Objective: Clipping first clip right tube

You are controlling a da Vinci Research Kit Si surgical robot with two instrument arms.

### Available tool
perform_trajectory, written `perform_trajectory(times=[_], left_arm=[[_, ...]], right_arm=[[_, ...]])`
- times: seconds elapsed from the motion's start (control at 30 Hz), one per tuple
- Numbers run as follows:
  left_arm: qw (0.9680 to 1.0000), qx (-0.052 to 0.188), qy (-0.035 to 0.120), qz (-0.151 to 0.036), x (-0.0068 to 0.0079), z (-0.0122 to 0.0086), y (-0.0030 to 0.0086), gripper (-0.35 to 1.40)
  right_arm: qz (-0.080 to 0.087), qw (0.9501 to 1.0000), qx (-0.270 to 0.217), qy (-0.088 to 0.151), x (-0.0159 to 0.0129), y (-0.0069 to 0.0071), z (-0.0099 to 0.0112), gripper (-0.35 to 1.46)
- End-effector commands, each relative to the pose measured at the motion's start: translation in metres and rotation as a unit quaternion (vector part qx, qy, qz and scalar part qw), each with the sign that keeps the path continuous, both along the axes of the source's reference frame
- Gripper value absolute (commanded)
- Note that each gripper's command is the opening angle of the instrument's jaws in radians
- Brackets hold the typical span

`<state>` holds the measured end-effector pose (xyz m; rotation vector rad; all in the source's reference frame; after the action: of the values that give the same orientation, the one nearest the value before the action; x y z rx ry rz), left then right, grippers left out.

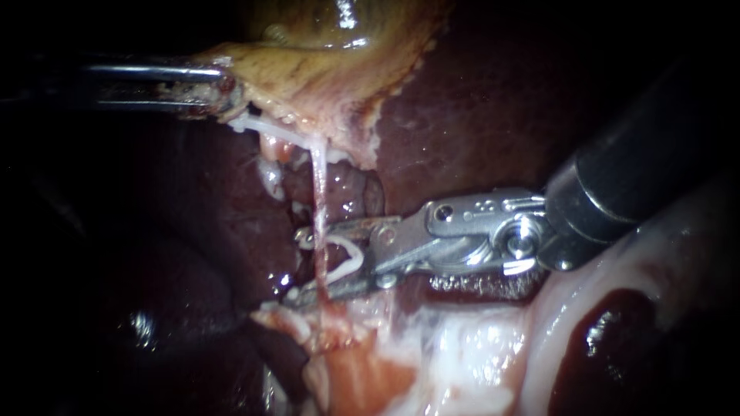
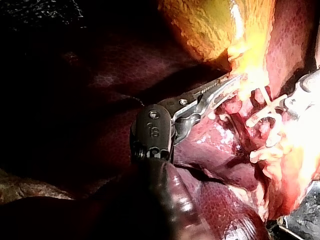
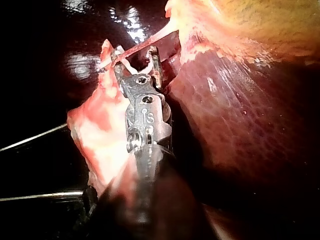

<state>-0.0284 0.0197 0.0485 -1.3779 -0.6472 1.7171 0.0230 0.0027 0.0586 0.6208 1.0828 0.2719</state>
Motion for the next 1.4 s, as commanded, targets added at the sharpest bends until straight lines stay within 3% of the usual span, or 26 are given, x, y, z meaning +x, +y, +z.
perform_trajectory(times=[0.03,0.5,0.8,1.4], left_arm=[[1.0000,0.000,0.000,0.000,0.0000,0.0000,0.0000,-0.35],[1.0000,0.000,0.000,0.001,0.0002,0.0001,0.0000,-0.35],[1.0000,0.000,0.000,0.001,0.0002,0.0001,0.0000,-0.35],[1.0000,0.000,0.000,0.001,0.0003,0.0002,-0.0001,-0.35]], right_arm=[[0.000,1.0000,0.000,0.000,-0.0001,0.0000,0.0000,0.48],[-0.004,1.0000,0.009,0.002,-0.0037,0.0011,-0.0001,0.49],[-0.018,0.9993,0.031,0.013,-0.0062,0.0015,-0.0011,0.49],[-0.039,0.9973,0.055,0.030,-0.0064,0.0009,-0.0014,0.49]])
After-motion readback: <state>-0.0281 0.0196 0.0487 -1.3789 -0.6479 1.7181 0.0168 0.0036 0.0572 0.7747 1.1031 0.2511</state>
